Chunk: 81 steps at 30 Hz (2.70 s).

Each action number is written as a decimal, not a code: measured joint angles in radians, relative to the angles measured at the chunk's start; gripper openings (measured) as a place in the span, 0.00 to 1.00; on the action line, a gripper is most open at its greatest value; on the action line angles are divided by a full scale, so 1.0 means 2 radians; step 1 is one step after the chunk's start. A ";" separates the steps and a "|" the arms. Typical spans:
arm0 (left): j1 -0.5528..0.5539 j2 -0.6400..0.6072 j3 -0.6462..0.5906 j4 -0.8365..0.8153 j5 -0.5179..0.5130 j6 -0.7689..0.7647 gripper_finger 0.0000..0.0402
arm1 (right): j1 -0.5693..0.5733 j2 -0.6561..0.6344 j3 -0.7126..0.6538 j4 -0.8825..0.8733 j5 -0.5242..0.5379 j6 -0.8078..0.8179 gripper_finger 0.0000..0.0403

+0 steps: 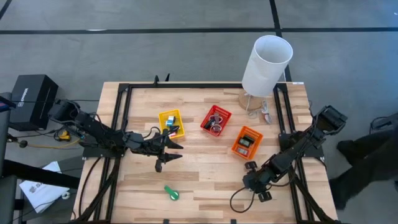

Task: Pick & Place Office items
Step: Put the green adapter into the yellow basket

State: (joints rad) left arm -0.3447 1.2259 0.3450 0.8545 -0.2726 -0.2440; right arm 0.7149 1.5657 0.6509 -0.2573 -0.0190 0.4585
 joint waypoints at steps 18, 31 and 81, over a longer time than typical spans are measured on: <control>-0.029 0.000 0.000 0.001 0.008 0.068 0.42 | -0.137 0.002 0.056 0.082 0.009 -0.024 0.33; -0.037 0.013 0.016 0.016 -0.006 0.298 0.43 | -0.241 0.000 0.145 0.095 -0.092 0.013 0.33; 0.017 0.259 0.240 -0.049 0.086 0.421 0.55 | -0.273 0.000 0.159 0.170 -0.177 0.065 0.34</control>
State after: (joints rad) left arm -0.3115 1.7435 0.8246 0.7561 -0.0998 0.5983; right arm 0.1680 1.5654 0.9684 0.0821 -0.3728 0.5877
